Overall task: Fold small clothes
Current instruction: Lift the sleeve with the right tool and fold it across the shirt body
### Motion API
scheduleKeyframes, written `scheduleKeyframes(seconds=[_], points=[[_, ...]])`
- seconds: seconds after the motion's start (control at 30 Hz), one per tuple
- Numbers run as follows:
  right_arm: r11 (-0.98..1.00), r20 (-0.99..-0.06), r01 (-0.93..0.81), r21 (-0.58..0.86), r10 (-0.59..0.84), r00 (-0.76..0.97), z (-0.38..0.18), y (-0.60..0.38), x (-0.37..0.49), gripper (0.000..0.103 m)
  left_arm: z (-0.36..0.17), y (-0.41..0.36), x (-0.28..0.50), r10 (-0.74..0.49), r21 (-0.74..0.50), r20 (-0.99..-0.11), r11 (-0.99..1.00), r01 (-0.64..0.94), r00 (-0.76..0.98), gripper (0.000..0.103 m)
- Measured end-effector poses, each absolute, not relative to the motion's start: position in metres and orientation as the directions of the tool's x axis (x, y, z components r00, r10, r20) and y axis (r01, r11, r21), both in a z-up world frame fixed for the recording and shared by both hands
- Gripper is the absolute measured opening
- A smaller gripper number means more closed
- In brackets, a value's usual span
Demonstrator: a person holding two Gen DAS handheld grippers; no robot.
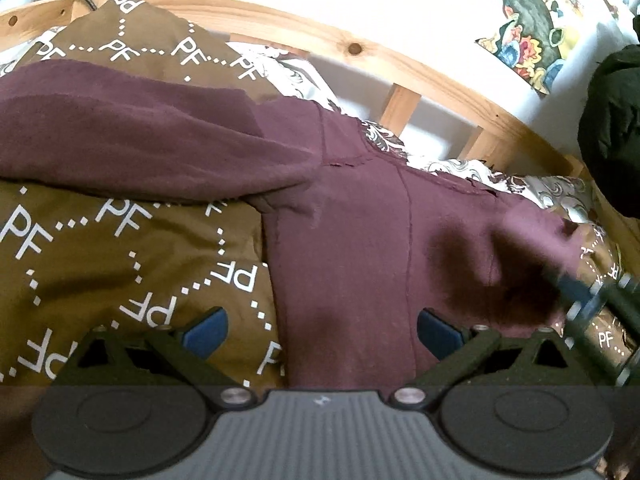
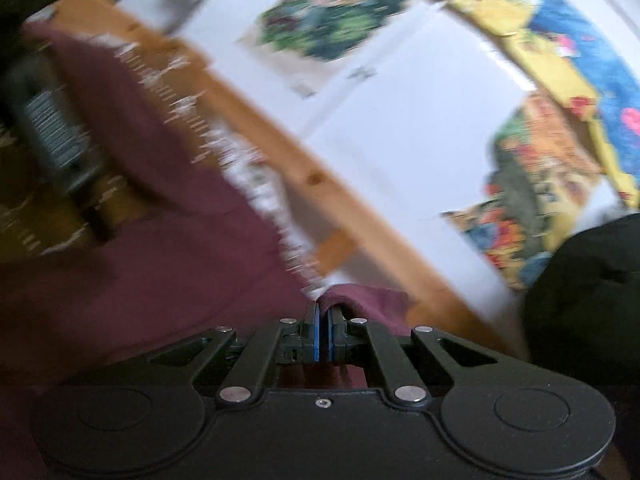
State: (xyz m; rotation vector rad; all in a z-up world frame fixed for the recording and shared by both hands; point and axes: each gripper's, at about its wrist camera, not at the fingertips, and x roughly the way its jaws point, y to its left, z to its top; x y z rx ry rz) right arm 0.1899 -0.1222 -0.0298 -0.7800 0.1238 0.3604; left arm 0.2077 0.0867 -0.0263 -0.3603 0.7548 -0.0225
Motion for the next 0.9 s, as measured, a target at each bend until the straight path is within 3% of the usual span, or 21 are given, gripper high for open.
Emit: scheduleKeyframes(seconds=[0.23,0.37,0.43,0.53,0.7,0.8,0.87,0.9], points=[[0.560,-0.397,-0.508,-0.654,0.317,0.861,-0.075,-0.097,0.175,0.006,-0.034,0.090,0.214,-0.156,-0.337,-0.682,0.934,-0.118,0.715,0.102],[0.581,-0.473,-0.575,-0.575,0.337,0.814,-0.081,-0.100,0.170,0.022,-0.037,0.090,0.216,-0.161,-0.339,-0.689,0.933,-0.118,0.707,0.102],[0.602,-0.486,-0.591,-0.536,0.352,0.800,-0.079,-0.103,0.168,0.040,-0.038,0.091,0.217,-0.167,-0.343,-0.691,0.932,-0.116,0.703,0.102],[0.655,-0.499,-0.615,-0.439,0.392,0.773,-0.069,-0.112,0.167,0.057,-0.041,0.091,0.220,-0.185,-0.353,-0.699,0.929,-0.109,0.690,0.102],[0.794,-0.541,-0.568,-0.215,0.388,0.746,-0.054,-0.127,0.191,0.070,-0.046,0.086,0.223,-0.229,-0.368,-0.718,0.927,-0.078,0.658,0.102],[0.870,-0.584,-0.491,-0.033,0.382,0.716,-0.053,-0.137,0.217,0.070,-0.047,0.083,0.223,-0.237,-0.369,-0.716,0.927,-0.067,0.656,0.102],[0.882,-0.591,-0.470,0.027,0.393,0.704,-0.055,-0.139,0.227,0.052,-0.046,0.084,0.222,-0.239,-0.374,-0.710,0.925,-0.068,0.662,0.102],[0.876,-0.587,-0.481,0.022,0.401,0.703,-0.056,-0.136,0.226,0.038,-0.045,0.085,0.222,-0.240,-0.381,-0.705,0.922,-0.072,0.668,0.102]])
